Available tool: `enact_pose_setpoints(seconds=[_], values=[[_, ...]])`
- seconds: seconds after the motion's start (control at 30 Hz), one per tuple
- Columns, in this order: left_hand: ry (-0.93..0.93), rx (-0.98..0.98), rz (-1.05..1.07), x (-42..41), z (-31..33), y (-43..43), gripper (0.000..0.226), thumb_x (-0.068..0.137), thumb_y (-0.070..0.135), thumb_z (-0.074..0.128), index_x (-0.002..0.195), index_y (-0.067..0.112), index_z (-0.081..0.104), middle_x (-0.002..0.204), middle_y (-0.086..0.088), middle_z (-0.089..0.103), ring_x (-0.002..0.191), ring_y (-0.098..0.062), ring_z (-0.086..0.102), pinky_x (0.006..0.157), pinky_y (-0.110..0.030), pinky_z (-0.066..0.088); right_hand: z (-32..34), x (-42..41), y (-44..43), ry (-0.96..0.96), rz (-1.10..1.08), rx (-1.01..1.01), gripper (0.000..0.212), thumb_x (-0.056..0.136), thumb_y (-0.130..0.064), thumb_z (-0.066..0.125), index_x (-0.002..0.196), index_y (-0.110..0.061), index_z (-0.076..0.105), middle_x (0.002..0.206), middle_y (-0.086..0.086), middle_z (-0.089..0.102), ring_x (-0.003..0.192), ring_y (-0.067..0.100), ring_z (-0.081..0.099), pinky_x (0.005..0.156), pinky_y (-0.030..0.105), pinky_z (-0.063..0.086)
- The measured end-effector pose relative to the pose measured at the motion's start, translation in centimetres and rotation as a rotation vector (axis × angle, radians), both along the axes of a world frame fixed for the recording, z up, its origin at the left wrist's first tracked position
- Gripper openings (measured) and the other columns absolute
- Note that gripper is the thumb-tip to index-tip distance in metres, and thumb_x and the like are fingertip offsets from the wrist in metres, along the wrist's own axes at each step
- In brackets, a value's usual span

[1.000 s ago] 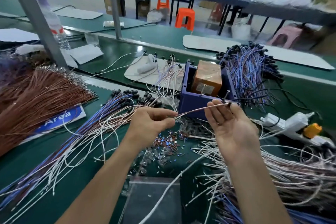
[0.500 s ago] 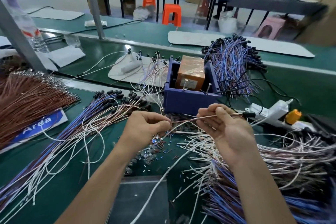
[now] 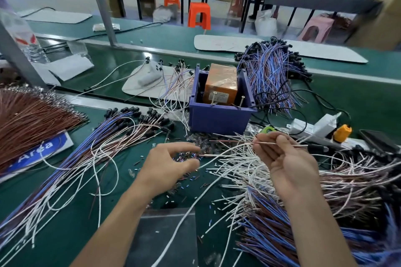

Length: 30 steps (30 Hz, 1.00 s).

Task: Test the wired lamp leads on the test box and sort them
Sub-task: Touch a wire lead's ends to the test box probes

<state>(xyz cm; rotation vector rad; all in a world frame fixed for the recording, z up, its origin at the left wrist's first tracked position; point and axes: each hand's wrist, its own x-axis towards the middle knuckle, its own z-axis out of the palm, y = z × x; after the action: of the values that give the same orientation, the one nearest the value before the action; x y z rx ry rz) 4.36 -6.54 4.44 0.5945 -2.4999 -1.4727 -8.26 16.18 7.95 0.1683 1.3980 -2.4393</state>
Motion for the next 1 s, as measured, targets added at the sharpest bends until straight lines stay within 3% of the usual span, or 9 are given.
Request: enact_pose_setpoints(seconds=[0.1,0.2,0.3,0.47,0.6,0.7,0.83,0.9,1.0], values=[[-0.017,0.086,-0.132,-0.8,0.1,1.9,0.030,0.078,0.038,0.078,0.094,0.063,0.074,0.092,0.020,0.078,0.080,0.007,0.067,0.073,-0.014,0.051,0.4,-0.2,0.0,-0.005,-0.028,-0.042,0.032,0.108,-0.010,0.041,0.089,-0.005,0.066,0.083,0.017,0.076,0.079,0.028,0.077,0.068,0.034,0.063],[0.023,0.269,-0.104,-0.9,-0.2,1.7,0.035,0.088,0.009,0.076,0.086,0.044,0.082,0.076,0.001,0.079,0.060,-0.010,0.060,0.059,-0.020,0.049,0.7,-0.8,0.9,0.014,-0.072,-0.051,0.033,0.108,-0.010,0.041,0.088,-0.006,0.067,0.085,0.017,0.077,0.081,0.027,0.077,0.069,0.034,0.063],[0.040,0.320,-0.002,0.0,-0.4,-0.6,0.026,0.083,0.004,0.079,0.086,0.029,0.084,0.067,-0.005,0.075,0.047,-0.010,0.049,0.045,-0.017,0.040,0.6,-1.5,2.2,0.019,-0.122,-0.055,0.030,0.108,-0.010,0.041,0.091,-0.005,0.066,0.083,0.015,0.077,0.080,0.026,0.077,0.069,0.033,0.062],[0.086,0.365,0.189,1.4,-0.9,-4.1,0.022,0.080,0.001,0.082,0.082,0.023,0.084,0.076,-0.015,0.077,0.057,-0.014,0.062,0.059,-0.020,0.055,0.1,-2.1,3.6,0.010,-0.165,-0.064,0.029,0.108,-0.009,0.043,0.092,-0.005,0.067,0.083,0.013,0.077,0.080,0.024,0.077,0.069,0.034,0.062],[0.156,0.535,0.286,1.6,-1.2,-5.1,0.015,0.069,0.006,0.081,0.080,0.016,0.084,0.078,-0.015,0.077,0.058,-0.014,0.067,0.060,-0.019,0.058,-0.4,-1.9,3.5,-0.018,-0.174,-0.076,0.030,0.108,-0.008,0.041,0.092,-0.005,0.066,0.081,0.014,0.077,0.078,0.024,0.077,0.068,0.033,0.062],[0.197,0.634,0.359,1.8,-1.3,-5.6,0.022,0.066,0.012,0.080,0.087,0.005,0.079,0.079,-0.017,0.077,0.059,-0.015,0.071,0.056,-0.018,0.057,-0.9,-1.7,3.3,-0.038,-0.171,-0.071,0.033,0.109,-0.009,0.039,0.089,-0.006,0.065,0.076,0.012,0.075,0.073,0.023,0.076,0.065,0.032,0.062],[0.162,0.473,0.385,2.1,-1.0,-5.3,0.007,0.075,0.010,0.082,0.080,0.007,0.078,0.075,-0.018,0.076,0.054,-0.017,0.070,0.052,-0.020,0.057,-1.0,-1.1,3.2,0.034,-0.096,0.106,0.031,0.108,-0.012,0.042,0.090,-0.009,0.068,0.063,0.008,0.067,0.059,0.020,0.067,0.059,0.034,0.059],[0.135,0.369,0.292,2.1,-0.4,-4.8,0.010,0.077,0.007,0.084,0.081,0.016,0.081,0.074,-0.016,0.076,0.056,-0.023,0.072,0.052,-0.023,0.059,-0.8,-0.6,2.7,0.111,0.026,0.241,0.030,0.107,-0.014,0.044,0.093,-0.008,0.070,0.058,0.007,0.058,0.054,0.019,0.058,0.057,0.034,0.053],[0.118,0.330,0.059,1.2,1.3,-2.6,0.015,0.079,0.006,0.085,0.083,0.020,0.082,0.074,-0.015,0.077,0.058,-0.026,0.073,0.053,-0.025,0.058,-0.1,0.3,0.7,0.111,0.231,0.257,0.032,0.106,-0.018,0.047,0.095,-0.003,0.073,0.055,0.002,0.046,0.049,0.015,0.044,0.047,0.029,0.040]])
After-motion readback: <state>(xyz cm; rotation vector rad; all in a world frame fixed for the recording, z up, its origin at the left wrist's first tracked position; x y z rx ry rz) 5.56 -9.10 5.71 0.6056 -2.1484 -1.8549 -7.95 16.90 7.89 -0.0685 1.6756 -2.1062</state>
